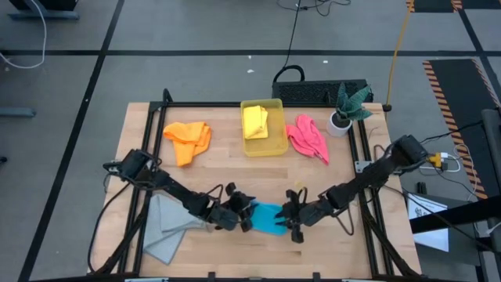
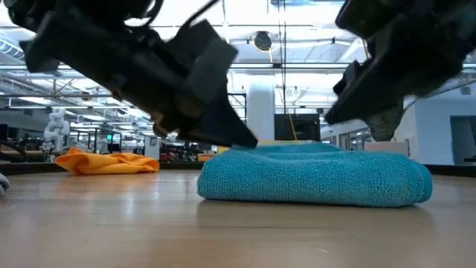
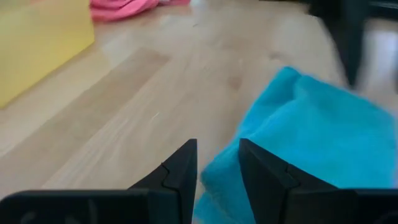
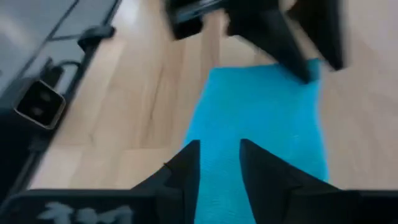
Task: Fold microfiber towels
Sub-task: Fold the blue microfiber towel
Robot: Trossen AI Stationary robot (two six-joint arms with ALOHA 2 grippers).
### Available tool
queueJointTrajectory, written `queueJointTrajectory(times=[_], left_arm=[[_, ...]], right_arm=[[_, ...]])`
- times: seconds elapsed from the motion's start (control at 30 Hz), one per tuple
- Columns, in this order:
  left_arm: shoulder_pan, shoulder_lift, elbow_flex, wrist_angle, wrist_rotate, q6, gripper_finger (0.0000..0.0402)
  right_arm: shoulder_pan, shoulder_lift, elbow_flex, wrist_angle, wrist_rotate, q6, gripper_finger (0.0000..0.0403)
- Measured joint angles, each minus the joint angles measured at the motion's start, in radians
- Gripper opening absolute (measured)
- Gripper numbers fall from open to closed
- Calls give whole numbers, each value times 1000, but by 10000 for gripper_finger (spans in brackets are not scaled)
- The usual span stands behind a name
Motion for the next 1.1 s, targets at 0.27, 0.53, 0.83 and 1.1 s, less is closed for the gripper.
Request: queueJointTrajectory(times=[0.27, 0.53, 0.83, 1.1], left_arm=[[3, 2, 0, -179, 9, -146, 122], [-25, -21, -1, -240, -78, -163, 122], [-61, -69, 0, -40, -28, 38, 122], [-11, -16, 0, -150, 16, -64, 122]], right_arm=[[-21, 99, -1, -41, 118, 51, 32], [0, 26, -1, -76, 132, 35, 4], [11, 19, 1, 35, 131, -2, 1], [-38, 145, 0, 51, 167, 9, 1]])
